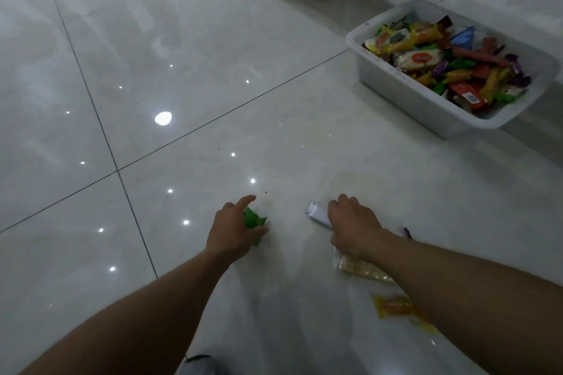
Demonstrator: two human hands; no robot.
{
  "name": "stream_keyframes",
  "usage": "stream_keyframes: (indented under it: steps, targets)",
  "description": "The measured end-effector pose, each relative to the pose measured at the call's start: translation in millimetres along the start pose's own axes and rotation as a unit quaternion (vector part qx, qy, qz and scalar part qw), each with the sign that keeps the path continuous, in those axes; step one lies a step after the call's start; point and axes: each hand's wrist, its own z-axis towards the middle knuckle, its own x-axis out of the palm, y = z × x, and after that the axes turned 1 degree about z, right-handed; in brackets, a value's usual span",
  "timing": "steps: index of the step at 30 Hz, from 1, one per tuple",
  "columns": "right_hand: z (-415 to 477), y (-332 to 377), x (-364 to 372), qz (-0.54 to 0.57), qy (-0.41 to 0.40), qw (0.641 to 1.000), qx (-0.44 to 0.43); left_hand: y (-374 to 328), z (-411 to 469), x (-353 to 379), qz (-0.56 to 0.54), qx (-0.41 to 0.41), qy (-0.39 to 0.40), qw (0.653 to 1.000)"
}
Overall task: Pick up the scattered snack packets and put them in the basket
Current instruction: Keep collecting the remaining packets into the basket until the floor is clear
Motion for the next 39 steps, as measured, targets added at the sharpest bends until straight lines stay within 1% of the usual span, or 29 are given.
stream_keyframes:
  steps: [4,12,15,19,22,27,29,34,39]
  targets:
    - [0,-3,-1,0.063,0.008,0.997,0.051,-11,5,8,-0.003,0.010,0.009,1.000]
    - [-1,-15,-1,0.125,-0.010,0.990,0.067,-20,4,16,-0.051,0.004,0.022,0.998]
    - [-3,-21,-6,0.179,-0.044,0.980,0.081,-27,5,13,-0.084,0.010,0.014,0.996]
    - [-6,-28,-18,0.267,-0.097,0.954,0.092,-50,6,6,-0.147,0.020,-0.006,0.989]
    - [-10,-32,-33,0.358,-0.128,0.919,0.103,-73,7,2,-0.180,0.036,-0.022,0.983]
    - [-17,-53,-72,0.443,-0.197,0.867,0.116,-127,10,-5,-0.216,0.059,-0.053,0.973]
    - [-22,-63,-90,0.467,-0.216,0.848,0.125,-155,13,-8,-0.226,0.064,-0.053,0.971]
    - [-35,-90,-134,0.499,-0.247,0.819,0.137,-227,12,-12,-0.272,0.066,-0.058,0.958]
    - [-36,-115,-155,0.519,-0.279,0.790,0.168,-263,16,-17,-0.292,0.066,-0.069,0.952]
